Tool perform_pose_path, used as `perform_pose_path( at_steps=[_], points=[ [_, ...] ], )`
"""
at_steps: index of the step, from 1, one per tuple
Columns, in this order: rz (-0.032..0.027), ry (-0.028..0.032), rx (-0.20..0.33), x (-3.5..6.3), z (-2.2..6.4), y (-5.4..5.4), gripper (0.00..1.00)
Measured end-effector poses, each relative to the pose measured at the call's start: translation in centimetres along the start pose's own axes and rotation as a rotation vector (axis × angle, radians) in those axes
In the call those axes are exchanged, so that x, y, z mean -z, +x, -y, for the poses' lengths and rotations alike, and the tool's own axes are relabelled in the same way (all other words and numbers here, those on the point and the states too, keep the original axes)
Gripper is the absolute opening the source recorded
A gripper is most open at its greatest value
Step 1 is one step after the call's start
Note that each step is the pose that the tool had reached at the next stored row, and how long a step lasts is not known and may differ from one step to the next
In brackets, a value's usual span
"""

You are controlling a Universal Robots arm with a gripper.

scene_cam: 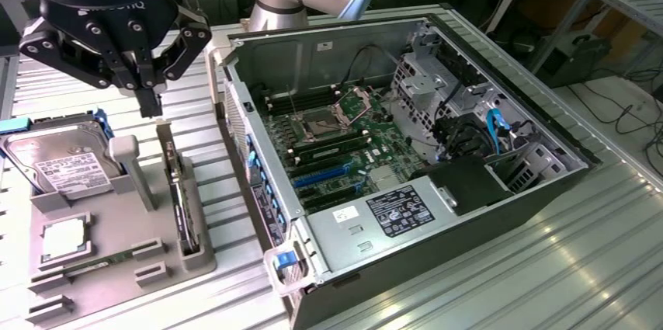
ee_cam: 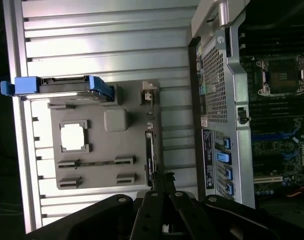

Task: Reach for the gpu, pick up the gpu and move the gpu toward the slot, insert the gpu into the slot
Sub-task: 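Reach for the gpu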

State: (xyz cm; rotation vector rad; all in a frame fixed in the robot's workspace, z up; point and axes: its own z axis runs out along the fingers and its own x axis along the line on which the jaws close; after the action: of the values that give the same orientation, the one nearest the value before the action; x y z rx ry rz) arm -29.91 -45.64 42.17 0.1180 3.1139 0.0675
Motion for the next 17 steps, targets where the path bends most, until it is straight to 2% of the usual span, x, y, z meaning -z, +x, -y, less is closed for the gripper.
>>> perform_pose_path(
  at_steps=[17],
  points=[
    [0.0, -0.0001, 0.0, 0.04, 0.7, 0.49, 0.11]
  ],
)
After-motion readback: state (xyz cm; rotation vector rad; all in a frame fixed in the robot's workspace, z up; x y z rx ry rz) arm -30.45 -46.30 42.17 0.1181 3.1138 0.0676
